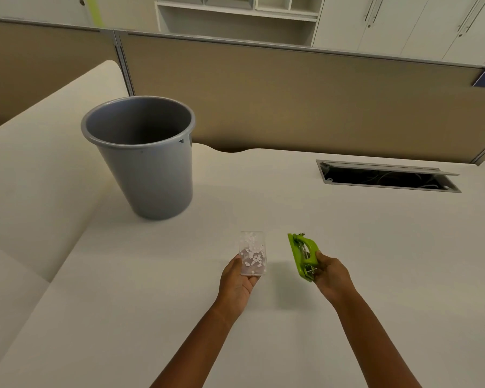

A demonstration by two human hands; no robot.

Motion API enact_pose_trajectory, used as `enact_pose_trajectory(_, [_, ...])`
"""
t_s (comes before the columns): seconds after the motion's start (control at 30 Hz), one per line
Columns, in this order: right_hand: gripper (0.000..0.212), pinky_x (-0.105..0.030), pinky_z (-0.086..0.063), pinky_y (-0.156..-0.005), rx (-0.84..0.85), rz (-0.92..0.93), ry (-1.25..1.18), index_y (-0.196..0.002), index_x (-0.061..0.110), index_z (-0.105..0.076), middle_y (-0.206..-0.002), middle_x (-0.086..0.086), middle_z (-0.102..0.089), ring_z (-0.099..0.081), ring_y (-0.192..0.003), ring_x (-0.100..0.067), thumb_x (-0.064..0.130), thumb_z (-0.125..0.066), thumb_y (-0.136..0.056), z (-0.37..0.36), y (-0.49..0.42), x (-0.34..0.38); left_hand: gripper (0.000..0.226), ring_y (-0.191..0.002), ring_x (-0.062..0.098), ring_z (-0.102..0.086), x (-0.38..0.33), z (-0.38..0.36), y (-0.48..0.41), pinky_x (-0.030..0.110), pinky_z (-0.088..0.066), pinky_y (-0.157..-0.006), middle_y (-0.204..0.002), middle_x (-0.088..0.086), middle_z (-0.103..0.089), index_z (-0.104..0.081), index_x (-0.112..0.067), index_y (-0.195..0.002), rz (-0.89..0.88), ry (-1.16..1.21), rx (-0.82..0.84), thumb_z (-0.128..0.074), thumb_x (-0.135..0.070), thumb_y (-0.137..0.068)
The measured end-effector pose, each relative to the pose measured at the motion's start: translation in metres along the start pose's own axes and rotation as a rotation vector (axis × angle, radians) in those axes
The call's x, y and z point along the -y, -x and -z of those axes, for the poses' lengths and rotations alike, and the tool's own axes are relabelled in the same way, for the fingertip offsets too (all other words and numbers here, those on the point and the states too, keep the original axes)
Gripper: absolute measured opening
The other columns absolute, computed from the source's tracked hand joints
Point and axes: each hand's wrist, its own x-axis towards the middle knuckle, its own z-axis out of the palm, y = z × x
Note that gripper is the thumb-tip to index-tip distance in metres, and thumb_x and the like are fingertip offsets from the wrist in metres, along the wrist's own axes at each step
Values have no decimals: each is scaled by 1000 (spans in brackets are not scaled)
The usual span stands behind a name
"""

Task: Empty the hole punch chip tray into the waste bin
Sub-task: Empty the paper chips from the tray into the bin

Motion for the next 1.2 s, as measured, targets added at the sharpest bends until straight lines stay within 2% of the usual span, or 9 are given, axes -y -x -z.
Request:
enact_pose_trajectory(0.17, [29, -34, -38, -63, -228, 117, 372, -64, 7, -51, -77, -14, -50, -46, -65, -26, 8, -44, -92, 7, -25, -12, 40, -86, 23, -57, -5, 2, -2, 23, -58, -56, -110, 18, -57, -34, 8, -133, -19, 0, -11, -29, -9, -97])
enact_pose_trajectory(0.3, [23, -32, -38, -64, -321, 176, 493, -93, -5, -60, -84, -14, -51, -47, -76, -26, 13, -46, -92, 10, -37, -22, 40, -87, 23, -57, -7, 0, -3, 23, -58, -57, -125, 24, -50, -34, 8, -133, -25, -19, -14, -30, -9, -97])
enact_pose_trajectory(0.43, [28, -31, -37, -72, -408, 228, 527, -102, -7, -60, -87, -14, -54, -48, -84, -26, 16, -48, -92, 8, -40, -25, 40, -80, 21, -63, -9, 0, -4, 23, -58, -57, -99, 13, -59, -35, 8, -133, -20, -22, 4, -29, -9, -97])
enact_pose_trajectory(0.57, [27, -31, -36, -71, -423, 256, 546, -104, -7, -60, -88, -13, -54, -48, -84, -25, 16, -50, -91, 5, -40, -26, 39, -61, 12, -72, -10, -1, -6, 23, -58, -55, -97, 12, -60, -36, 8, -132, -23, -8, 5, -29, -9, -97])
enact_pose_trajectory(0.73, [26, -35, -39, -72, -435, 268, 541, -100, -8, -64, -87, -19, -58, -49, -81, -26, 14, -54, -89, 7, -43, -28, 39, -84, 23, -61, -13, -4, -8, 23, -58, -57, -135, 28, -44, -36, 8, -132, -24, -25, -37, -29, -10, -98])
enact_pose_trajectory(0.87, [27, -33, -39, -73, -433, 265, 542, -102, -9, -65, -87, -20, -60, -52, -83, -29, 12, -56, -87, 10, -41, -26, 40, -88, 23, -57, -14, -9, -6, 23, -58, -59, -140, 30, -39, -35, 8, -132, -28, -27, -55, -28, -10, -98])
enact_pose_trajectory(1.03, [45, -39, -30, -110, -487, 446, 641, -130, -4, -46, -137, -25, -45, -40, -130, -35, 10, -55, -88, 5, -27, -21, 38, -82, 21, -65, -16, -10, -6, 23, -58, -60, -124, 25, -54, -38, 8, -131, -15, -34, -9, -29, -9, -98])
enact_pose_trajectory(1.13, [37, -35, -35, -103, -346, 548, 624, -127, -3, -50, -133, -23, -50, -48, -121, -32, 14, -47, -93, -19, -8, -26, 37, -81, 20, -65, -16, -13, -5, 22, -58, -61, -99, 13, -61, -40, 8, -129, -12, -29, 25, -31, -9, -97])
enact_pose_trajectory(1.2, [37, -31, -42, -92, -84, 374, 338, -123, -4, -51, -126, -23, -55, -55, -105, -26, 19, -38, -97, -41, 6, -33, 35, -86, 21, -61, -16, -17, -5, 22, -58, -61, -97, 13, -62, -42, 7, -127, -13, -54, 36, -32, -8, -97])
